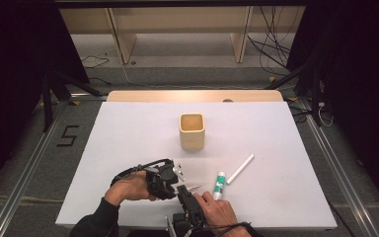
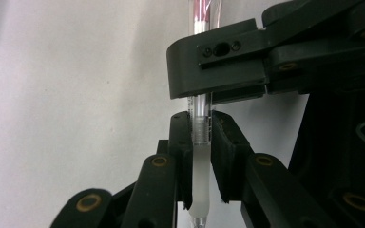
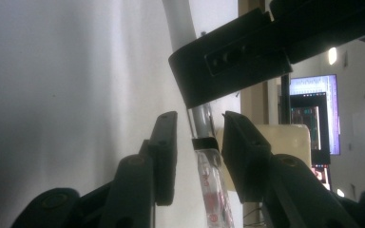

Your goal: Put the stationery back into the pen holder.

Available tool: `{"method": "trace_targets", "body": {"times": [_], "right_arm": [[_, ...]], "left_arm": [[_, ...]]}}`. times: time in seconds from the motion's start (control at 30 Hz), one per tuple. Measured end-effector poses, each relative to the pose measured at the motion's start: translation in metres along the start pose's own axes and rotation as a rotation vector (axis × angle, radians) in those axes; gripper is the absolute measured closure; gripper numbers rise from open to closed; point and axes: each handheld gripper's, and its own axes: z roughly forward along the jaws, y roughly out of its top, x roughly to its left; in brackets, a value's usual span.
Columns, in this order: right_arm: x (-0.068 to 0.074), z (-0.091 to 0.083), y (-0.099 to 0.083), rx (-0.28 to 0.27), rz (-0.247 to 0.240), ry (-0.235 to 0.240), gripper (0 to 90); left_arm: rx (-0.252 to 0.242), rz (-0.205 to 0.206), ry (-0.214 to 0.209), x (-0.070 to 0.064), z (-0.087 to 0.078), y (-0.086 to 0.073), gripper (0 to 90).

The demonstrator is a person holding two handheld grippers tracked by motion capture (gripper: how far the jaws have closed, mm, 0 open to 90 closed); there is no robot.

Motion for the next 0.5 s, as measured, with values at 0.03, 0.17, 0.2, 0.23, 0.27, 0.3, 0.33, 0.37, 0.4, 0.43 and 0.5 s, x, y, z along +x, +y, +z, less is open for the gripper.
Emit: {"method": "trace_targets", "body": {"times": [0.03,0.17,0.2,0.23,0.27,0.3,0.33,0.37,0.4,0.43,0.5], "right_arm": [[0.0000,0.0000,0.0000,0.000,0.000,0.000,67.1],[0.0009,0.0006,0.0006,0.003,-0.020,0.002,69.5],[0.0024,0.0001,0.0007,0.011,-0.016,0.004,70.9],[0.0024,0.0001,0.0007,0.011,-0.016,0.004,70.9],[0.0024,0.0001,0.0009,0.011,-0.021,0.005,72.6],[0.0024,0.0001,0.0009,0.011,-0.021,0.005,72.6],[0.0024,0.0002,0.0009,0.012,-0.025,0.005,73.5],[0.0024,0.0002,0.0010,0.013,-0.029,0.004,74.5],[0.0025,0.0001,0.0011,0.016,-0.034,0.004,75.0],[0.0025,-0.0001,0.0013,0.021,-0.038,0.011,75.4],[0.0042,0.0006,0.0015,0.021,-0.052,0.000,76.4]], "left_arm": [[0.002,0.000,-0.001,-0.0002,0.0001,0.0000,79.0],[0.004,-0.002,-0.004,-0.0008,0.0003,0.0003,79.0],[0.010,0.002,-0.004,-0.0008,0.0002,0.0004,79.1],[0.013,0.004,-0.005,-0.0009,0.0005,0.0005,79.1],[0.013,0.005,-0.004,-0.0012,0.0010,0.0007,79.1],[0.013,0.005,-0.004,-0.0012,0.0010,0.0007,79.1],[0.015,0.005,-0.007,-0.0014,0.0012,0.0010,79.1],[0.013,0.002,-0.009,-0.0016,0.0015,0.0011,79.1],[0.014,0.002,-0.010,-0.0016,0.0018,0.0012,79.0],[0.014,0.001,-0.010,-0.0016,0.0020,0.0012,79.1],[0.018,0.002,-0.011,-0.0014,0.0025,0.0011,79.0]]}}
